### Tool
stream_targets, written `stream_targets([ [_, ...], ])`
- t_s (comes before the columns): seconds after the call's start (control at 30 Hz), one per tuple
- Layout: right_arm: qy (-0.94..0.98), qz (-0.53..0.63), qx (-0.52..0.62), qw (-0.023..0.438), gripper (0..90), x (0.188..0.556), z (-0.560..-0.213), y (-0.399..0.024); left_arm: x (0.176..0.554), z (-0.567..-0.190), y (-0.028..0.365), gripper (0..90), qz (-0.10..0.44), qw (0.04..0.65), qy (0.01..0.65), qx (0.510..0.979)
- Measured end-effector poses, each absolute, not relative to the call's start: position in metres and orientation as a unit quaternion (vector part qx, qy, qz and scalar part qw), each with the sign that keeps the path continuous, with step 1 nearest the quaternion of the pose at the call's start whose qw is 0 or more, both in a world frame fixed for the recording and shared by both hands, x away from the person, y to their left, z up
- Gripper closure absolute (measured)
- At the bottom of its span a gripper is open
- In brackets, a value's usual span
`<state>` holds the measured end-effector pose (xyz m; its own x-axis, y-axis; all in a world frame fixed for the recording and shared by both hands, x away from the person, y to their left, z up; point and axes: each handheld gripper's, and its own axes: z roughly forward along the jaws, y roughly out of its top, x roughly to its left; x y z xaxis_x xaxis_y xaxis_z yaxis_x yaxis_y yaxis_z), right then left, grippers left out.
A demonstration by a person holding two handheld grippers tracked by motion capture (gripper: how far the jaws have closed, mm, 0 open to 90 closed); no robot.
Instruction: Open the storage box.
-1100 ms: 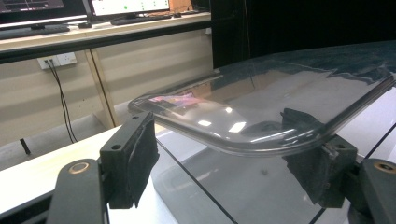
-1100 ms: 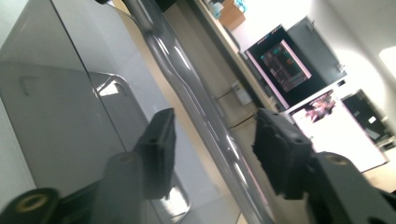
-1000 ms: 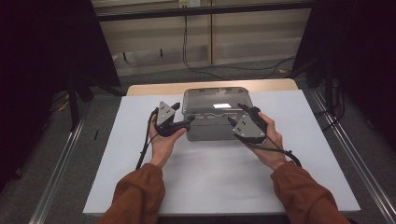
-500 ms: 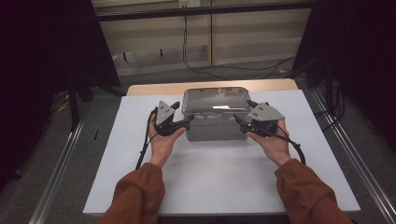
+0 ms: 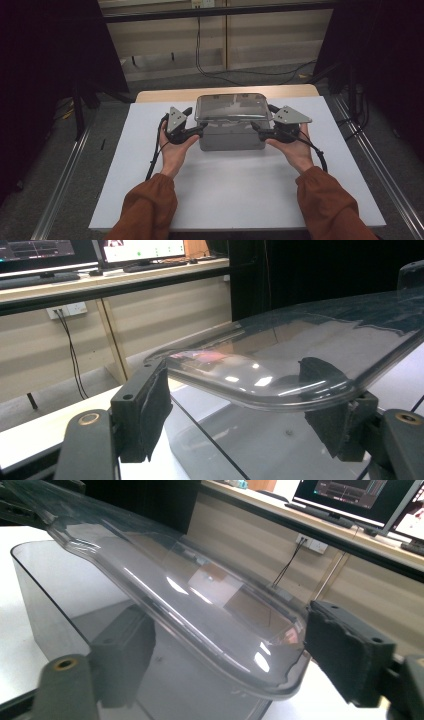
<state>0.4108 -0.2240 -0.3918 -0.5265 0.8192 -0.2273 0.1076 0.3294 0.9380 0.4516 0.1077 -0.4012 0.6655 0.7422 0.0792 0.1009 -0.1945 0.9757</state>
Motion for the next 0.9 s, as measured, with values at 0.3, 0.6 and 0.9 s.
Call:
stream_targets([
  [0.3,0.715,0.493,0.325,0.374,18.4,0.417,-0.391,-0.231,0.454,-0.399,0.109,32.6,0.284,0.568,0.295,0.714],
  [0.6,0.703,0.512,0.325,0.371,25.2,0.421,-0.392,-0.233,0.457,-0.392,0.107,33.2,0.29,0.571,0.291,0.71],
  [0.9,0.697,0.52,0.32,0.375,32.2,0.425,-0.39,-0.237,0.46,-0.389,0.107,32.9,0.294,0.571,0.285,0.711],
])
